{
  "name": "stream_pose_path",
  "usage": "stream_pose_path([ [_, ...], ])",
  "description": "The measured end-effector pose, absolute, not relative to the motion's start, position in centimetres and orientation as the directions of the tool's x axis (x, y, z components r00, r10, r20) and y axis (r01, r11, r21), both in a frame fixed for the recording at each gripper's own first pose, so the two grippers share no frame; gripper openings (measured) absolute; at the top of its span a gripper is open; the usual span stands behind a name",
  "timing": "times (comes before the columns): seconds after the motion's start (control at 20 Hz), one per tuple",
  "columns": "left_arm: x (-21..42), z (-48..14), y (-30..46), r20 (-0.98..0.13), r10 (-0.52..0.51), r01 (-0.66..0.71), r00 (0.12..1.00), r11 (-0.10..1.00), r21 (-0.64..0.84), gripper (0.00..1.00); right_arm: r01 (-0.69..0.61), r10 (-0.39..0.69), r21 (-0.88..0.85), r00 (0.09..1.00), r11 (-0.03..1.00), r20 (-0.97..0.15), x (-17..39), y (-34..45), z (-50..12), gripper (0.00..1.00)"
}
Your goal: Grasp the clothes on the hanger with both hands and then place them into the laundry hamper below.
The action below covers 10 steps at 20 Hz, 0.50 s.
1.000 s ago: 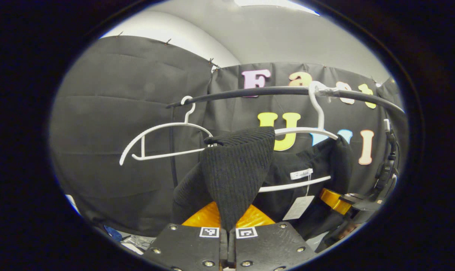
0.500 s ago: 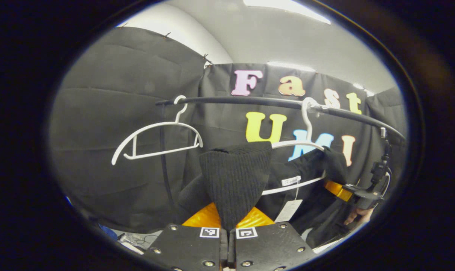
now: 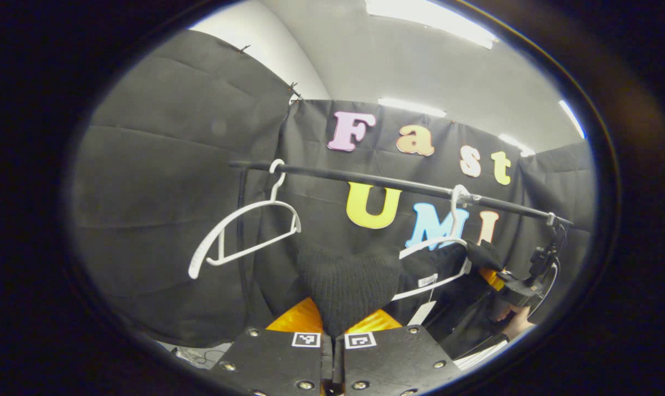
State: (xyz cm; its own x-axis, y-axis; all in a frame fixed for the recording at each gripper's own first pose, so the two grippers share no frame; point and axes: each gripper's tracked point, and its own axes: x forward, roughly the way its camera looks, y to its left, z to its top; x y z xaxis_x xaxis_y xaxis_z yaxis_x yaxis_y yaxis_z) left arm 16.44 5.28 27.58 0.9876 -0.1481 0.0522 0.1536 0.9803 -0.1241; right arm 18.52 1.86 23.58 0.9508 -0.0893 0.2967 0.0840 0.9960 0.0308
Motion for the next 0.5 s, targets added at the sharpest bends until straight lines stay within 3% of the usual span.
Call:
stream_pose_path([
  [0.25,20.2,27.3,6.9,0.067,-0.161,0.166,0.985,0.983,-0.080,0.01,0.206,-0.199,0.021,0.908,0.978,0.370,18.3,-0.2,24.8,0.02],
  [0.5,23.1,26.1,6.0,0.087,-0.196,0.199,0.977,0.980,-0.030,0.02,0.267,-0.255,0.017,0.898,0.964,0.359,21.1,-2.7,23.8,0.02],
])
